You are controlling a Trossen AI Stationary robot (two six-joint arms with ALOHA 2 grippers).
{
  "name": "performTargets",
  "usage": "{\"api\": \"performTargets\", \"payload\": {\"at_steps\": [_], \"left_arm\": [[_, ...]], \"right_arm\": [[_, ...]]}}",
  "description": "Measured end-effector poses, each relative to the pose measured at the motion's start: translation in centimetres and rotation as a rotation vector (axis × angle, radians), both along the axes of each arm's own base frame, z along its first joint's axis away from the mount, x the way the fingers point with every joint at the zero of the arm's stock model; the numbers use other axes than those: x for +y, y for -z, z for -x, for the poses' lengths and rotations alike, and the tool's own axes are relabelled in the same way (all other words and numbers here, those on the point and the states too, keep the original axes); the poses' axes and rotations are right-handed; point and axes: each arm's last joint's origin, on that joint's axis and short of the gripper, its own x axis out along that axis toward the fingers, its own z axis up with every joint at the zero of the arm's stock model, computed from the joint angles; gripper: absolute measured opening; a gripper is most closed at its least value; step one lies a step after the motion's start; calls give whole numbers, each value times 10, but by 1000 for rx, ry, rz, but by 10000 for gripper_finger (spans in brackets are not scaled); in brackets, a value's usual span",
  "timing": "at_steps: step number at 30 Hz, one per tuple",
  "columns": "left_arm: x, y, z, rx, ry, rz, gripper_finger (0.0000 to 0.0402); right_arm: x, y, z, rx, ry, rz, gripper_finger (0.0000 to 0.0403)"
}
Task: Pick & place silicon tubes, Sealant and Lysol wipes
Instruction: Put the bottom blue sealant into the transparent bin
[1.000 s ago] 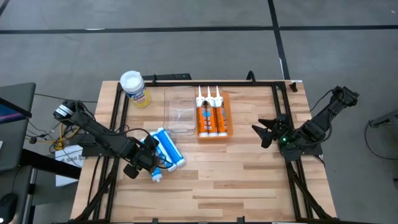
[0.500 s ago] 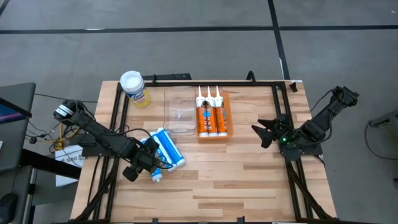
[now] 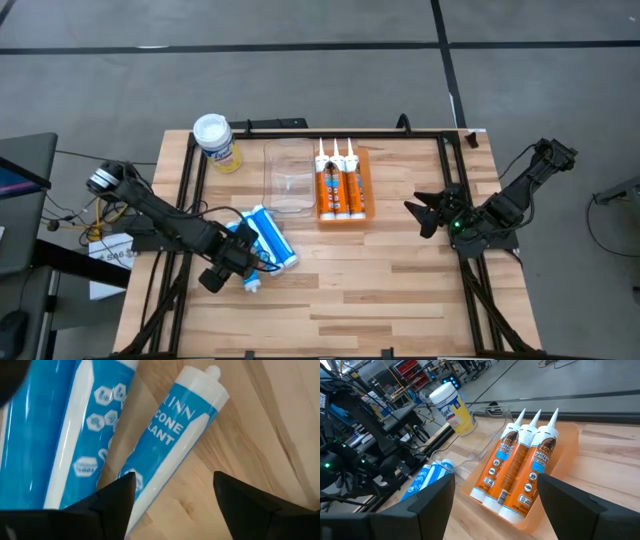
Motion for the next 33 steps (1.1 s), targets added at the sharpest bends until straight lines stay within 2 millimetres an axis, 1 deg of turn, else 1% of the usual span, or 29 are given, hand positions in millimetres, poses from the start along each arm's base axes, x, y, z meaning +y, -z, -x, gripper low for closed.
{"api": "performTargets", "payload": {"at_steps": [4,9,17,19,22,26,33], "left_arm": [[-3,5,-4,4,76,-1,282],[-3,13,-9,38,142,-1,293],[-3,16,-9,28,178,-31,294],[-1,22,-7,37,178,-36,294],[4,33,0,66,213,-98,294],[7,43,3,52,236,-148,294],[7,46,1,20,233,-144,294]], "right_arm": [[0,0,0,-4,-1,-5,276],[1,-1,-1,-14,-2,-15,276],[1,-1,-1,-15,-2,-16,276],[1,-1,-1,-15,-2,-16,276],[1,-1,-1,-15,-2,-16,276],[1,-1,-1,-15,-2,-16,276],[1,-1,-1,-16,-2,-16,276]]}}
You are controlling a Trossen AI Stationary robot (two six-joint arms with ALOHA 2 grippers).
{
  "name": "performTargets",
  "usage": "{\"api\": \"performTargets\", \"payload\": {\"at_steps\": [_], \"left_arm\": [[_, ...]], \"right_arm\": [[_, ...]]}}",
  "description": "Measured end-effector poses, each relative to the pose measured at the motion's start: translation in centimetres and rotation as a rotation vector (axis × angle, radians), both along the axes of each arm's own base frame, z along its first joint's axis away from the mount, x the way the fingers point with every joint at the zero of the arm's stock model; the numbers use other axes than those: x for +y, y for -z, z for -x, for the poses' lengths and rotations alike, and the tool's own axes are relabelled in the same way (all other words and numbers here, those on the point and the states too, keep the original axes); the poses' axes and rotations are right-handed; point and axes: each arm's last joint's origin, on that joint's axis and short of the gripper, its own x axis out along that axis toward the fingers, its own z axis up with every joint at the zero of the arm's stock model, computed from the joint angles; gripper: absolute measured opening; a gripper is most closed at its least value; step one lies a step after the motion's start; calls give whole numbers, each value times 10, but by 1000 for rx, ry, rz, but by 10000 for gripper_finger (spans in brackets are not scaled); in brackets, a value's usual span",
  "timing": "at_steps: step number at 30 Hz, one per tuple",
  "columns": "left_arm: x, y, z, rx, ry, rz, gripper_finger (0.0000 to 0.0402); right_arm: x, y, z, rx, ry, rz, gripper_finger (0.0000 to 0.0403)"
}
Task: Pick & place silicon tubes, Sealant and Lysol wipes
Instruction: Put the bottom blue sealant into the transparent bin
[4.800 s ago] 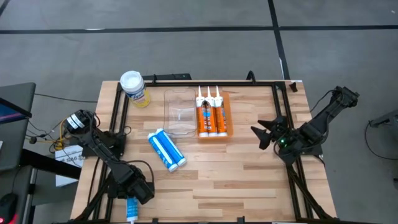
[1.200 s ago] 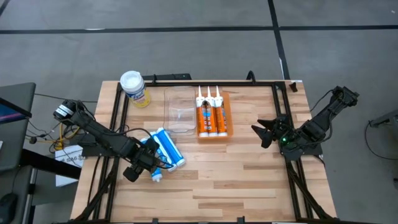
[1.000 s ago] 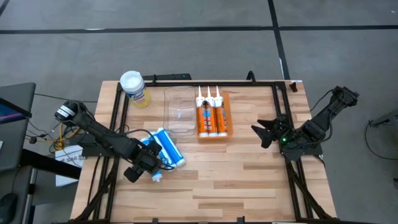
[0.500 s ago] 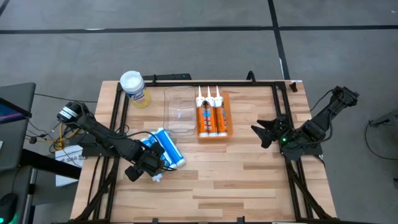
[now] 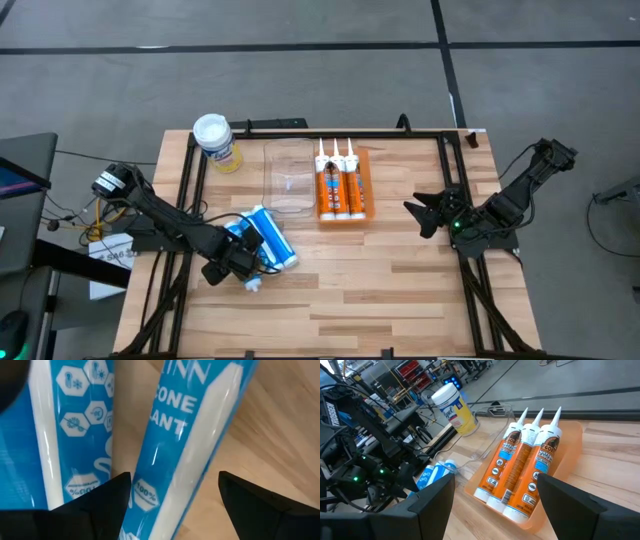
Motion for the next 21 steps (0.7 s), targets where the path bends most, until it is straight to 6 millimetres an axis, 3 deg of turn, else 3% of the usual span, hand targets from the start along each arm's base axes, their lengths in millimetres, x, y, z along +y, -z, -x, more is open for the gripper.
{"api": "performTargets", "payload": {"at_steps": [7,21], "left_arm": [[-3,1,-3,-9,4,77,293],[8,37,19,34,-4,64,288]], "right_arm": [[0,0,0,-2,2,2,276],[1,-2,-2,-28,2,-23,276]]}}
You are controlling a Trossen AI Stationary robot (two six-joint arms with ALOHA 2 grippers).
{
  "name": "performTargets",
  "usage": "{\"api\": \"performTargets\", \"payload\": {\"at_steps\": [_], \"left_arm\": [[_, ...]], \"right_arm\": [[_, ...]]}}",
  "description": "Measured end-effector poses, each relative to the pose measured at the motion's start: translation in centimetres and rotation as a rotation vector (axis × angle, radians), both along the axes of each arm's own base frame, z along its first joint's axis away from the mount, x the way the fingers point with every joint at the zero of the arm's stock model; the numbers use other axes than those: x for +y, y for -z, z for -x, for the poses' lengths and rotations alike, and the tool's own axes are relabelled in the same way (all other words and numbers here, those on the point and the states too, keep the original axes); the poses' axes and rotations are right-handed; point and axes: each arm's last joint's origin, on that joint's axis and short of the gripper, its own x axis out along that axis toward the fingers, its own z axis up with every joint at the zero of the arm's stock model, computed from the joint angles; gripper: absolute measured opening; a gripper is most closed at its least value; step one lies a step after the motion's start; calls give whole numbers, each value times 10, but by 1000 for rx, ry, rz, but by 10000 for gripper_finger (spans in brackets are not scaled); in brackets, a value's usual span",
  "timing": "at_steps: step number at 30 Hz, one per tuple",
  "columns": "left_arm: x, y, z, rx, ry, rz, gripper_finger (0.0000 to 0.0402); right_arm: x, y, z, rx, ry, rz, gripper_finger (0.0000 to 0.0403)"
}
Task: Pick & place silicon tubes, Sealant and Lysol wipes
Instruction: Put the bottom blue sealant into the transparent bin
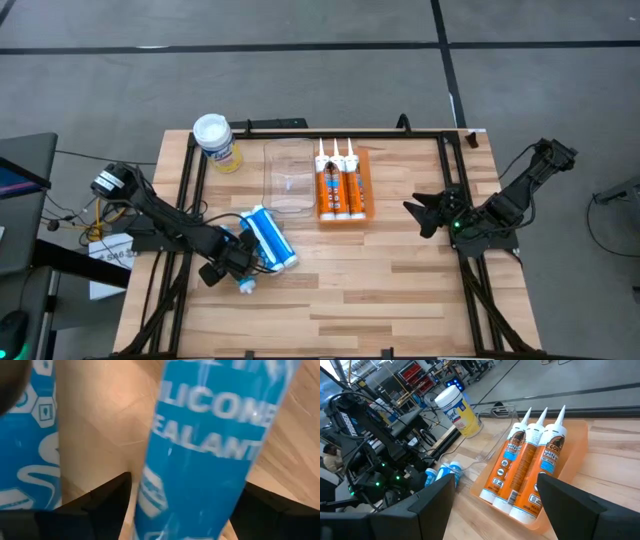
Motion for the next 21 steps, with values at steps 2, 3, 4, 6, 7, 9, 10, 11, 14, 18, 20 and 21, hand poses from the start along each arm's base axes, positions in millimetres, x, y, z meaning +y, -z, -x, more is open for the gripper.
{"api": "performTargets", "payload": {"at_steps": [2,3,4,6,7,9,10,11,14,18,20,21], "left_arm": [[0,1,1,1,-7,1,276],[0,1,0,-2,-17,4,267],[0,1,0,-5,-23,8,255],[-1,1,0,-5,-40,18,229],[-1,1,0,-2,-48,26,216],[-1,1,0,5,-66,40,202],[-1,2,0,8,-76,43,202],[-1,2,0,9,-89,44,202],[-1,1,1,17,-102,43,202],[-3,-5,-2,40,-103,31,202],[-4,-11,-5,40,-110,32,202],[-5,-14,-7,36,-113,34,202]], "right_arm": [[0,0,0,-1,0,-1,276],[0,0,0,-3,0,-2,276],[0,0,0,-5,-1,-5,276],[0,0,0,-6,-1,-6,276],[0,-1,0,-7,-1,-8,276],[0,-1,-1,-8,-1,-9,276],[1,-1,-1,-9,-1,-10,276],[1,-1,-1,-11,-1,-11,276],[1,-1,-1,-11,-1,-11,276],[1,-1,-1,-10,-1,-11,276],[1,-1,-1,-10,-1,-11,276],[1,-1,-1,-10,-2,-10,276]]}}
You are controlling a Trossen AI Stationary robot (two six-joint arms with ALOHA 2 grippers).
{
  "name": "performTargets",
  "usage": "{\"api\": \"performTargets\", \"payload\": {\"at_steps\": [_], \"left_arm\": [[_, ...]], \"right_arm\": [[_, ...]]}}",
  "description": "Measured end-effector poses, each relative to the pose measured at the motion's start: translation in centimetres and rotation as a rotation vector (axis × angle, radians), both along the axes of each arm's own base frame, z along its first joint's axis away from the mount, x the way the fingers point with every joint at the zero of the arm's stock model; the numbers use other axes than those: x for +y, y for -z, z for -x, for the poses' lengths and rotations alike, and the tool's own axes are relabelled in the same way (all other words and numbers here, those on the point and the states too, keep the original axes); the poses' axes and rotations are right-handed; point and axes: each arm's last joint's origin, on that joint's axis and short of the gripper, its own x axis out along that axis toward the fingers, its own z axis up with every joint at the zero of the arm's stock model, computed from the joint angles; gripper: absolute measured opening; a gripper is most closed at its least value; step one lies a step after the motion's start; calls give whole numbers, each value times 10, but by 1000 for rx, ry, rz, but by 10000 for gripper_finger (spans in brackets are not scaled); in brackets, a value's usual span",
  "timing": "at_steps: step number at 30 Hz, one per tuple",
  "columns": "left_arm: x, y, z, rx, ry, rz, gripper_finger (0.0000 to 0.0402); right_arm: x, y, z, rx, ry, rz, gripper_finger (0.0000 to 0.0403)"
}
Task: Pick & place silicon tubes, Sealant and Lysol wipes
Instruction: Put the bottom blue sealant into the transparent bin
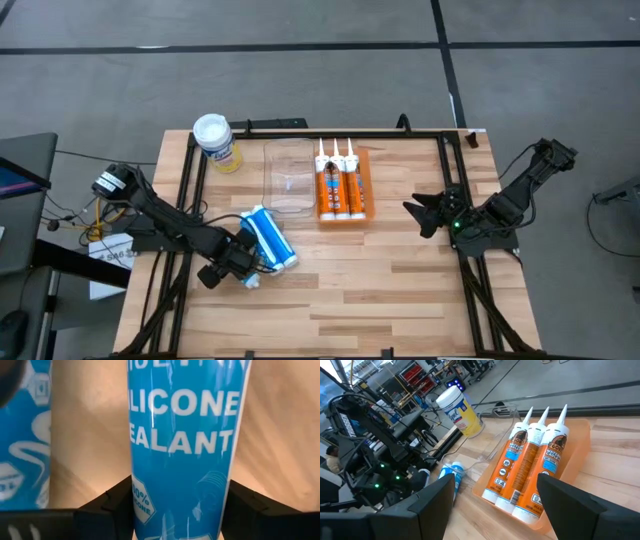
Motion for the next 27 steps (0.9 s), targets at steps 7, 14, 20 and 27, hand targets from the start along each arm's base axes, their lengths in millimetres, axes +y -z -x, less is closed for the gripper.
{"api": "performTargets", "payload": {"at_steps": [7,14,20,27], "left_arm": [[-8,-25,-15,-48,-13,22,202],[-14,-64,-27,-59,-87,38,202],[-20,-104,-39,-116,-275,101,202],[-17,-141,-54,-285,-607,121,202]], "right_arm": [[0,0,0,3,-2,6,276],[0,0,0,4,-2,6,276],[0,0,0,4,-2,6,276],[0,0,0,4,-2,7,276]]}}
